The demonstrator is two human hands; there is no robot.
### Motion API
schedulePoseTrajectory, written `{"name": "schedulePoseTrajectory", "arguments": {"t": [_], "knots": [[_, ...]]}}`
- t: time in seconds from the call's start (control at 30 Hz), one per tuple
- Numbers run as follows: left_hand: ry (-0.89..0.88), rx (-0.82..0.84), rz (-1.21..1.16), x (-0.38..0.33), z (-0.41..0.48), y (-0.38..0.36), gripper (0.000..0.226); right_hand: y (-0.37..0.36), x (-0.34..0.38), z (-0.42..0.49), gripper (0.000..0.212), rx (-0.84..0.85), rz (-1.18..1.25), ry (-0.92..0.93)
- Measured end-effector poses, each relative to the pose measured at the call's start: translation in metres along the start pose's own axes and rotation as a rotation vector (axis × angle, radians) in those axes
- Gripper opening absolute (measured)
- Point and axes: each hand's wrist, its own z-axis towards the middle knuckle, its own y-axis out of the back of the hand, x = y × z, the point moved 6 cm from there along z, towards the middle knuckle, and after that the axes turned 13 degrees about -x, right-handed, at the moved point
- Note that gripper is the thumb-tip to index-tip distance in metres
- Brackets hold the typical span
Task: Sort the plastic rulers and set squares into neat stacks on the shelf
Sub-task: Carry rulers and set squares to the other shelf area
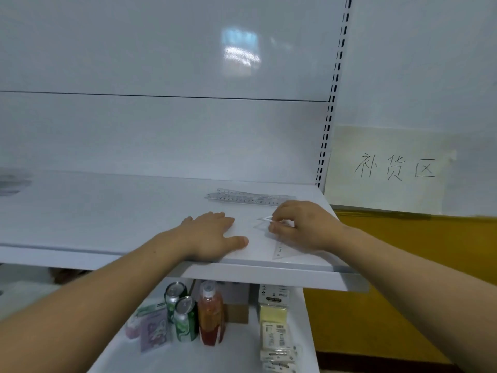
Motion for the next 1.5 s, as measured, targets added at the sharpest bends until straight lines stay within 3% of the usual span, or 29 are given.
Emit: {"name": "schedulePoseTrajectory", "arguments": {"t": [0.3, 0.43, 0.53, 0.63, 1.07, 1.33, 1.5], "knots": [[0.001, -0.032, -0.007, 0.004, -0.007, -0.008, 0.077, 0.011, 0.003, -0.027, 0.043, 0.126, -0.003, 0.04], [0.001, -0.045, -0.007, 0.002, -0.01, -0.007, 0.076, 0.014, -0.007, -0.031, 0.036, 0.128, 0.128, -0.072], [0.004, -0.047, -0.011, 0.002, -0.01, -0.007, 0.075, 0.006, -0.017, -0.031, 0.052, 0.307, 0.092, -0.12], [0.009, -0.047, -0.018, 0.002, -0.01, -0.008, 0.075, -0.002, -0.022, -0.031, 0.053, 0.386, 0.041, -0.113], [0.0, -0.122, 0.003, 0.0, -0.014, -0.004, 0.062, 0.008, -0.017, -0.042, 0.06, 0.147, -0.043, -0.128], [0.001, -0.083, 0.019, -0.002, -0.013, -0.001, 0.062, 0.011, -0.013, -0.043, 0.052, 0.156, -0.1, -0.157], [-0.007, -0.095, -0.057, 0.006, -0.008, 0.009, 0.064, 0.01, 0.001, -0.025, 0.067, 0.22, -0.153, -0.175]]}}
